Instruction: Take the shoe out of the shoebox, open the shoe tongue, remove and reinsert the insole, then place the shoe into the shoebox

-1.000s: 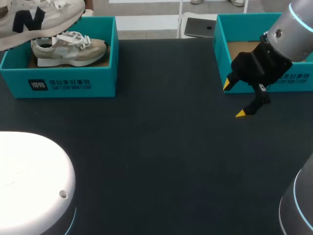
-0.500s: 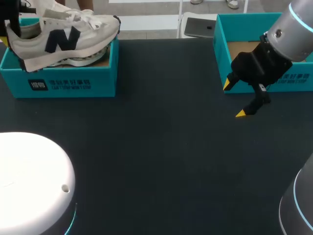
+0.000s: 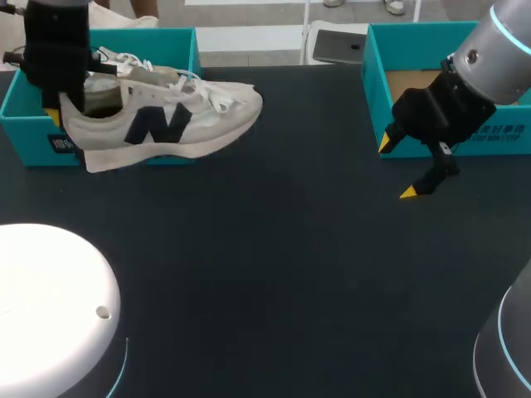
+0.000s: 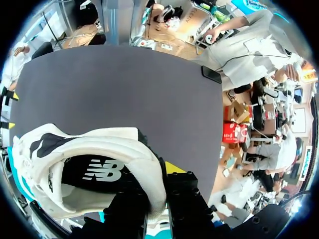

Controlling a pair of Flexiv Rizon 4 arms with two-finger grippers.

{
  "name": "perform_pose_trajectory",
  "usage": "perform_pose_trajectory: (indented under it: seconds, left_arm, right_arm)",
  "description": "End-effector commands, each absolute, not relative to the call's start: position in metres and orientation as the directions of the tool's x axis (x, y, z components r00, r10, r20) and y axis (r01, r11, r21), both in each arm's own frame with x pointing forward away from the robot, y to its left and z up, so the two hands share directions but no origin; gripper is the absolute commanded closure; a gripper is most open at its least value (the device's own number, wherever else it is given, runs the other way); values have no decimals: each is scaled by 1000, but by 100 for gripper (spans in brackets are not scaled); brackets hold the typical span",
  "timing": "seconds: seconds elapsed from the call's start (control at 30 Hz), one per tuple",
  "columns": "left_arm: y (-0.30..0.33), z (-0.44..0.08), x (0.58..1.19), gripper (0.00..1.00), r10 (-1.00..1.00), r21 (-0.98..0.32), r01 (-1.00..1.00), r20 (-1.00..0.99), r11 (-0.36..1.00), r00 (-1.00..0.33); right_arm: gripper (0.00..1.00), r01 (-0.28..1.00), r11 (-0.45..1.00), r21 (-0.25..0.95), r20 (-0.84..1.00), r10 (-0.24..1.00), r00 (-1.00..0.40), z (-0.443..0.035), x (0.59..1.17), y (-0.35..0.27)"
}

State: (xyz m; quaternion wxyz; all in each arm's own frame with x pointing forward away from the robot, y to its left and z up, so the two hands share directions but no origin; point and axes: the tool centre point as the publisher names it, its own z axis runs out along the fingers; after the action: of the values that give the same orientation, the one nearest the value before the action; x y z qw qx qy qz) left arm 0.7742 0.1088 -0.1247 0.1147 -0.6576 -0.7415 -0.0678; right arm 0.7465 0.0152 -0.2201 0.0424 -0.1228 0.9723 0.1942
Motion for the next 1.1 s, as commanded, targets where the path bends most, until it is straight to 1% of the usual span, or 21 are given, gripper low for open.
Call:
perform_pose_trajectory:
  seconds: [0.03, 0.13, 0.43, 0.83, 1.1]
  left_arm:
    - [87, -129, 757, 100, 956, 100, 993, 278, 67, -92]
    - [72, -132, 751, 100, 956, 114, 992, 281, 52, -83]
    - [37, -140, 740, 100, 957, 92, 996, 288, -2, -25]
    - [-14, -162, 728, 100, 952, 67, 998, 307, -11, -10]
    - [-23, -165, 723, 100, 951, 59, 998, 310, -30, 10]
  right_arm:
    - [0, -254, 896, 364, -130, -221, -967, -221, 746, 16]
    - [0, -254, 896, 364, -130, -221, -967, -221, 746, 16]
    - [0, -254, 896, 364, -130, -221, -967, -221, 746, 16]
    - [0, -254, 896, 364, -130, -221, -967, -221, 746, 16]
    - [0, -254, 896, 364, -130, -221, -967, -221, 746, 16]
